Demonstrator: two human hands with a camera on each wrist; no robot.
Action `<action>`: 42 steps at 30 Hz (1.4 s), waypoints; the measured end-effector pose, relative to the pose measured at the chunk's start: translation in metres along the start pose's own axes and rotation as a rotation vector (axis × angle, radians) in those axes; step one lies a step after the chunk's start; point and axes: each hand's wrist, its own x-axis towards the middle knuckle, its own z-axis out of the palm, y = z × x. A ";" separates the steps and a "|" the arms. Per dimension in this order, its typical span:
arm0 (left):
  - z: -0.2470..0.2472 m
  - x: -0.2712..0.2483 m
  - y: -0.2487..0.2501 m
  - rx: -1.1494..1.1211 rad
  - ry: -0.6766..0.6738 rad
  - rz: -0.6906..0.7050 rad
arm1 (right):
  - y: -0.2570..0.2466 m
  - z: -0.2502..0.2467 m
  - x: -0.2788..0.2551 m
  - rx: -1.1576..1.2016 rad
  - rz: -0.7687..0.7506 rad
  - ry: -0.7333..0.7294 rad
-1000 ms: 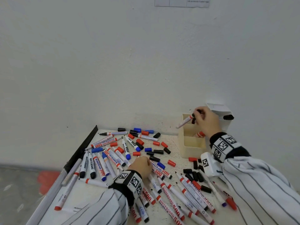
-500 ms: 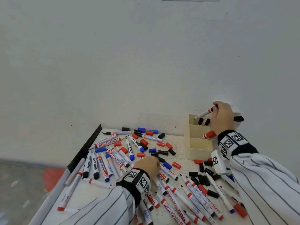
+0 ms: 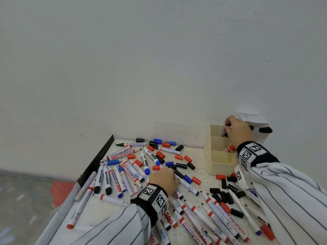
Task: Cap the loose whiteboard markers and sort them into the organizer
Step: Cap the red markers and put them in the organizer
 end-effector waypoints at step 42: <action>-0.005 -0.072 -0.053 -0.515 0.098 0.033 | -0.007 0.000 -0.146 0.221 0.064 -0.398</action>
